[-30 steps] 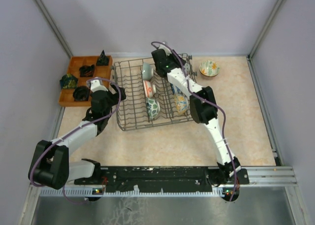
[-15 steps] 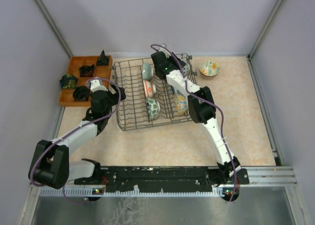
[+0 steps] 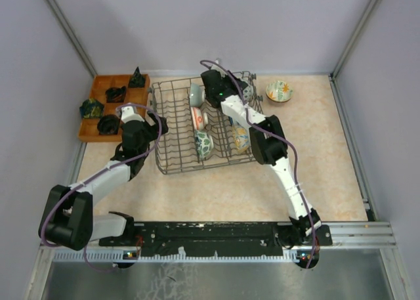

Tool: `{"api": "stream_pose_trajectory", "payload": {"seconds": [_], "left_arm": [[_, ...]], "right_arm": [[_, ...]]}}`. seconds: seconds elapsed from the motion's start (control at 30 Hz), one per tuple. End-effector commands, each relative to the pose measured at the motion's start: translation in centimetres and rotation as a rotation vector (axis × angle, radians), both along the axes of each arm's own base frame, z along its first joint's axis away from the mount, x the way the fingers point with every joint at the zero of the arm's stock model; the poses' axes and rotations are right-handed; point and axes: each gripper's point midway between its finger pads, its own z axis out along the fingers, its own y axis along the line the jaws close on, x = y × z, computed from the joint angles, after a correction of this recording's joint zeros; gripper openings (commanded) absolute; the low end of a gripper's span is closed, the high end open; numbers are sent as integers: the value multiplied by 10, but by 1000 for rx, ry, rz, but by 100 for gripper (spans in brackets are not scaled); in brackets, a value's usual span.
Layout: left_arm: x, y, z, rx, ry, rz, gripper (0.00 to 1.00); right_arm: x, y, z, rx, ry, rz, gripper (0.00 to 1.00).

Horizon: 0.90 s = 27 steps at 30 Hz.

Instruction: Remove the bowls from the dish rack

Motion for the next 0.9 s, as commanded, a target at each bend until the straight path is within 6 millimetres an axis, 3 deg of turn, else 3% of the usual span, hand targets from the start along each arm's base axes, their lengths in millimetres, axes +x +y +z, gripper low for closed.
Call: {"api": "stream_pose_trajectory", "payload": {"seconds": [0.0,0.57,0.87], "left_arm": [[4,0,7,-11,-28,3,99],[5,0,5,-12,-22,0,99],[5,1,4,-10,-20,4,99]], "right_arm": [[-4,5,30,-19,-73,-13,2],[-16,9,99,-20,-239,-22,0],[-24,10,123,-2,-276,-19,0]]}}
